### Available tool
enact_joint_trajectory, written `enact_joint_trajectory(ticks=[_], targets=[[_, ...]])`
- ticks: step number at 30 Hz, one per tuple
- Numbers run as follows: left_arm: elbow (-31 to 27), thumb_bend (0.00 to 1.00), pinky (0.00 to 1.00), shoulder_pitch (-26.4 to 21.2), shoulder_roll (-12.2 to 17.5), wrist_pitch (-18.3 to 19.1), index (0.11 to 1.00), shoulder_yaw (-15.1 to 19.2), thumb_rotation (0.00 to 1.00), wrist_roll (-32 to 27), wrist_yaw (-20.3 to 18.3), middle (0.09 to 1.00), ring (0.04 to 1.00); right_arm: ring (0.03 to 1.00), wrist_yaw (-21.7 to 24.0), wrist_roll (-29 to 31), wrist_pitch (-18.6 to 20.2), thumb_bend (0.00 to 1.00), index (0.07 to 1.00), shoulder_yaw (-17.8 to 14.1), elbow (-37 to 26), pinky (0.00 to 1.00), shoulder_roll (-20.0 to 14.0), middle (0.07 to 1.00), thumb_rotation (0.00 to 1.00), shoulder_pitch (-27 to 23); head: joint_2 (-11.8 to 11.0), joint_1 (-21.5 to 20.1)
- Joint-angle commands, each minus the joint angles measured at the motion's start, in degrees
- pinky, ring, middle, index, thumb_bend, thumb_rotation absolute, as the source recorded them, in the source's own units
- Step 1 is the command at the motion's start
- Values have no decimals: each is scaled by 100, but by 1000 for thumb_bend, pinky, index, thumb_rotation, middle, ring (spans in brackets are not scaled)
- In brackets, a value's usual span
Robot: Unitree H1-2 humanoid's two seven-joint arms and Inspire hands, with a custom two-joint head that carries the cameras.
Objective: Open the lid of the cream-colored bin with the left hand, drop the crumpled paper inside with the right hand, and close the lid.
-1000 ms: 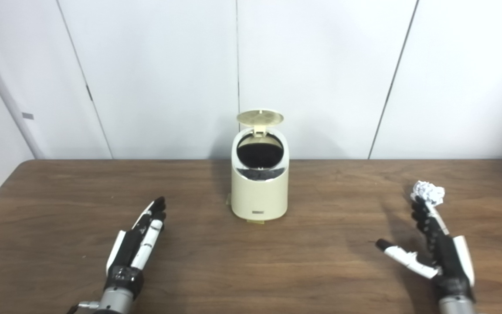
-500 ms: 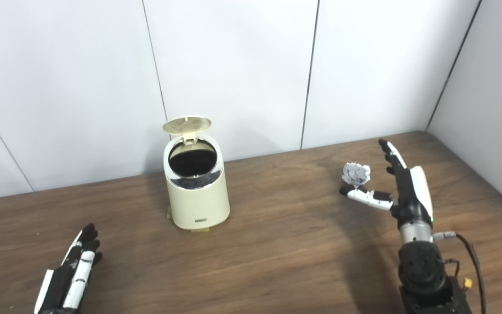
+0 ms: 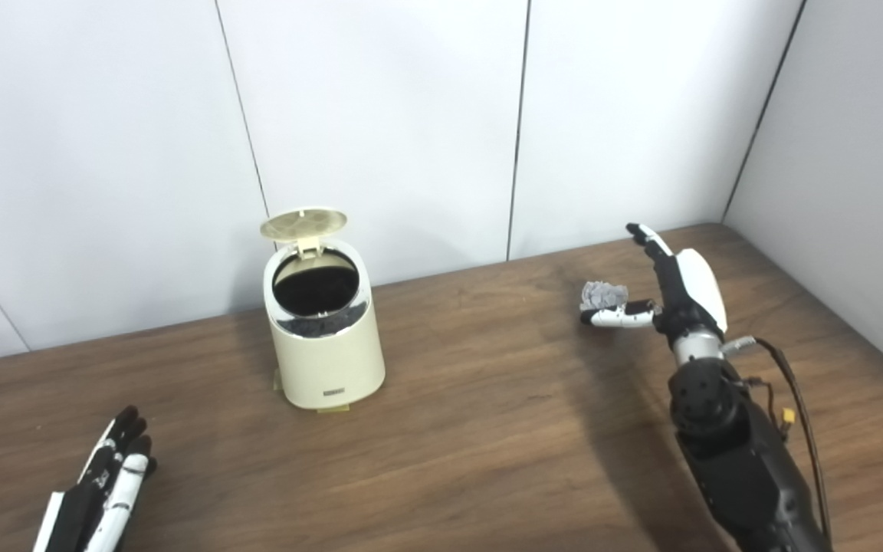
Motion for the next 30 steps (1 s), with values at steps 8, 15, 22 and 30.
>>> enact_joint_trajectory(ticks=[8,15,22,30], targets=[[-409,320,995,0,22,-145,981,-60,480,169,152,948,958,717,204,-87,309,913,801,342,879,617,-350,779,78,-745,35,150],[-373,343,985,23,-30,-355,948,-24,430,168,192,931,944,766,287,-52,342,880,773,507,1251,686,-374,797,48,-919,48,187],[-384,349,990,62,-74,-417,944,-38,437,168,194,934,945,599,-196,-11,-56,802,660,491,1523,621,-348,606,1,-925,68,244],[-425,317,979,95,-65,-447,955,-171,433,414,230,927,939,420,-798,34,-631,498,513,458,1645,311,-331,507,0,-823,78,333]])
